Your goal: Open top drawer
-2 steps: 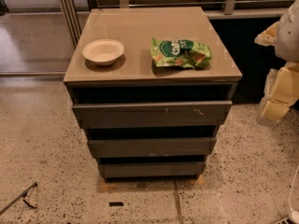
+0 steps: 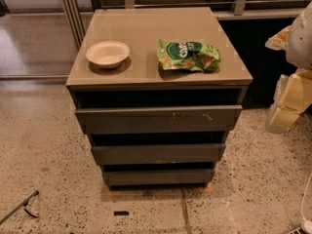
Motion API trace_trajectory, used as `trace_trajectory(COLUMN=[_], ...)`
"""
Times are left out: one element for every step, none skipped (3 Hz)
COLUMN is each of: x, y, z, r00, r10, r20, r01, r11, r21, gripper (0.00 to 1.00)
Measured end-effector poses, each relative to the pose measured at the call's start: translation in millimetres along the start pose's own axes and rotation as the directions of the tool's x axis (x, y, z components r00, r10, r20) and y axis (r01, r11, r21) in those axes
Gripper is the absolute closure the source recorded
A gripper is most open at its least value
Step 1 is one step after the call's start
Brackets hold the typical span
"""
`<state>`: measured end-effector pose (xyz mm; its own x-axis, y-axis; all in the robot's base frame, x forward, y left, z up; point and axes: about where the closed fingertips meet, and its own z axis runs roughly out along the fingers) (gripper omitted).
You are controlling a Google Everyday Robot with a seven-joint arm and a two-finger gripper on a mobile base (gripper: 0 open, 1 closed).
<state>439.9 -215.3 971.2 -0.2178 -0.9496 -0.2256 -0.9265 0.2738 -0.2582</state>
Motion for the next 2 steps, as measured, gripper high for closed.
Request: trace_trajectory(x=[2.6,-0.8], y=[2.7,10.4], z=[27.8,89.4], r00=[1.000,0.999], r10=[0.005,0.006], r20=[0.026,0.050], r01=[-0.004,-0.002], r11=[0.9999,0.9967], r21=[-0.012,-0.081], gripper=[0.00,0.00])
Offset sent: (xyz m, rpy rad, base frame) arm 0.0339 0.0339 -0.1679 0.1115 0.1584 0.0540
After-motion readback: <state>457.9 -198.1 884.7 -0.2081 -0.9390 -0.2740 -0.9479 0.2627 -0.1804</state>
